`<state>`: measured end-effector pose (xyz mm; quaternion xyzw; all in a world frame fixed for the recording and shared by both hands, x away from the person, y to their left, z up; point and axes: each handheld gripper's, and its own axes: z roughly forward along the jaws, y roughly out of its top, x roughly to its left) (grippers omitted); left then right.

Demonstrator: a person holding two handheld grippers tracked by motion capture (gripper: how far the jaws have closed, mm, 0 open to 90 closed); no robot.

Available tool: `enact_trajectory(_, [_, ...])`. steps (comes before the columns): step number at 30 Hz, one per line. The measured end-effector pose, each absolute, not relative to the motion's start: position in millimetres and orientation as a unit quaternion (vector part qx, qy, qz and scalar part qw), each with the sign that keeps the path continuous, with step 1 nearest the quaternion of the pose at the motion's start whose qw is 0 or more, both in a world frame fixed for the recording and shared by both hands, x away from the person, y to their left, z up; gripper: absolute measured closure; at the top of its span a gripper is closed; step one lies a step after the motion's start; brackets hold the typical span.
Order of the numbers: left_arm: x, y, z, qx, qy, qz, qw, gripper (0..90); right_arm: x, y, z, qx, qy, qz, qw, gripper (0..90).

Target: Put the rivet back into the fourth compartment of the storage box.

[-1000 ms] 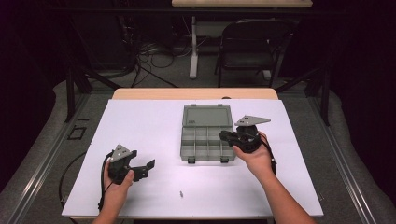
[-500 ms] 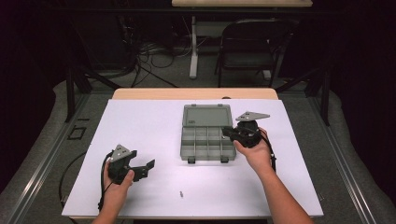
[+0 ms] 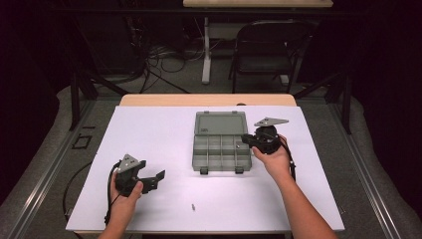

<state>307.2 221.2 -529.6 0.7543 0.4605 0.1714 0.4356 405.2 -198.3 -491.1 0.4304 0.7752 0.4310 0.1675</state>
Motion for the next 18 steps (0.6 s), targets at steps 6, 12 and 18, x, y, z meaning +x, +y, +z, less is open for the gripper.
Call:
enact_trajectory(6, [307.1, 221.3, -529.6, 0.754, 0.462, 0.171, 0.435, 15.2, 411.3, -200.1, -498.1, 0.439, 0.777, 0.422, 0.161, 83.7])
enact_trajectory(12, [307.3, 221.2, -529.8, 0.755, 0.460, 0.171, 0.436, 15.2, 417.0, -198.0, -505.6, 0.444, 0.781, 0.410, 0.161, 83.7])
enact_trajectory(18, [307.4, 221.7, -529.8, 0.755, 0.461, 0.170, 0.435, 15.2, 421.0, -195.0, -512.2, 0.445, 0.786, 0.399, 0.160, 83.7])
